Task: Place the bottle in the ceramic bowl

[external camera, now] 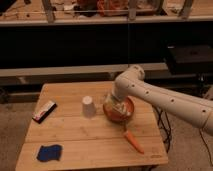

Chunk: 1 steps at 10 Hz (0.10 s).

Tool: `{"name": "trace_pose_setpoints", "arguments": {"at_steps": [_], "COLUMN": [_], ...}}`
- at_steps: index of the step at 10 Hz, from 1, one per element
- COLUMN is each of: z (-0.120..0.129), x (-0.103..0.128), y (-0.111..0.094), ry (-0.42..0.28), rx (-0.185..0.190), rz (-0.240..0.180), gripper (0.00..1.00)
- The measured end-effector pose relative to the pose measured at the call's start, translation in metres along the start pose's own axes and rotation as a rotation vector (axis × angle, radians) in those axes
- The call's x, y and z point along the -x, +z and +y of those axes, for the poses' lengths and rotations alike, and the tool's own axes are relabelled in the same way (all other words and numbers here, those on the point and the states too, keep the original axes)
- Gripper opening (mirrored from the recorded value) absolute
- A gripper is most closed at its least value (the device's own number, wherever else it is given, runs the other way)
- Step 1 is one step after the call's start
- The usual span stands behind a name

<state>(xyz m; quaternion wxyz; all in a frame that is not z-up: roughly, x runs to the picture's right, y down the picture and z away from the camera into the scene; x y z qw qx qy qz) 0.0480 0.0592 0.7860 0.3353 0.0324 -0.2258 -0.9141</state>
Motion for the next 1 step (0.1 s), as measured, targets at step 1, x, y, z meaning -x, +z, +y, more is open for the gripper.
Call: {"name": "trace_pose_setpoints", "arguments": {"at_steps": [1], "z": [0.0019], "x": [-0.0021], "y": [0.0026], "ry": [0.004], "rx": [0.002], "rz": [-0.012], "gripper": [0.8]}}
